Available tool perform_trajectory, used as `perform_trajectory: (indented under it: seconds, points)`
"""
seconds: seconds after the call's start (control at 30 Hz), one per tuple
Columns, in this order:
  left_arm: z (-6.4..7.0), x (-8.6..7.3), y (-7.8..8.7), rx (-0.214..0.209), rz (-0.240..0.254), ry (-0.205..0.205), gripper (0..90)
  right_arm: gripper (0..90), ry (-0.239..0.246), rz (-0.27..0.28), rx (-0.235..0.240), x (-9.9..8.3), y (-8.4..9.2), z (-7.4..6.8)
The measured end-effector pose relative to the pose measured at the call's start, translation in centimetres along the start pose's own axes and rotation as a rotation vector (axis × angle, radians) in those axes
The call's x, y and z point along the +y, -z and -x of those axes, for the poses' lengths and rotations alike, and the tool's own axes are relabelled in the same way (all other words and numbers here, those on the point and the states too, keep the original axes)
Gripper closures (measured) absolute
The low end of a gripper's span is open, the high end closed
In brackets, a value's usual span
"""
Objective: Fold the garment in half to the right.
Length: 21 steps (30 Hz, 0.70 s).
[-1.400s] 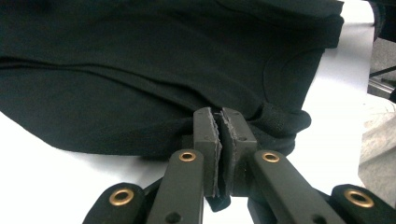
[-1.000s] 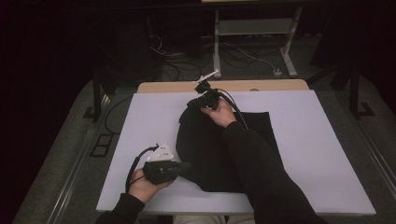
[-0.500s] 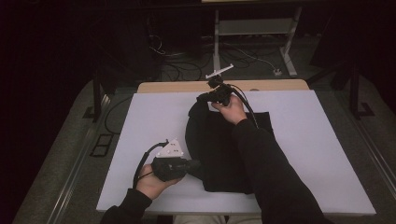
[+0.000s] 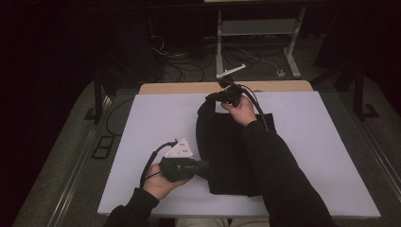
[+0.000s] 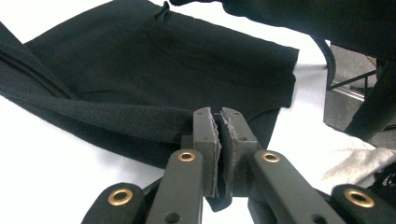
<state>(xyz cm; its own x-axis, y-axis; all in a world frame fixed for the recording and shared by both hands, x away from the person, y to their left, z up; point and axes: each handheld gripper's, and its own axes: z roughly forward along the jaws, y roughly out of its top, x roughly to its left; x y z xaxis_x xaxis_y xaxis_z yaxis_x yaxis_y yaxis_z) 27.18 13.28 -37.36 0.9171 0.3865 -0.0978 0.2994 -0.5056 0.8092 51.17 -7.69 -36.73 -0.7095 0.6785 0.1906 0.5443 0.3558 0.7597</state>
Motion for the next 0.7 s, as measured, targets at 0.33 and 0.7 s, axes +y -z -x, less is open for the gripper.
perform_trajectory:
  seconds: [0.33,0.7]
  points:
    - [0.5,0.8,-1.0,-0.023,-0.003,-0.023,83.6,85.5,-0.029,0.009,-0.021,-1.1,1.5,1.3]
    - [0.9,1.7,-2.0,-0.046,0.002,-0.034,83.6,85.6,-0.047,0.014,-0.037,-1.8,2.7,2.3]
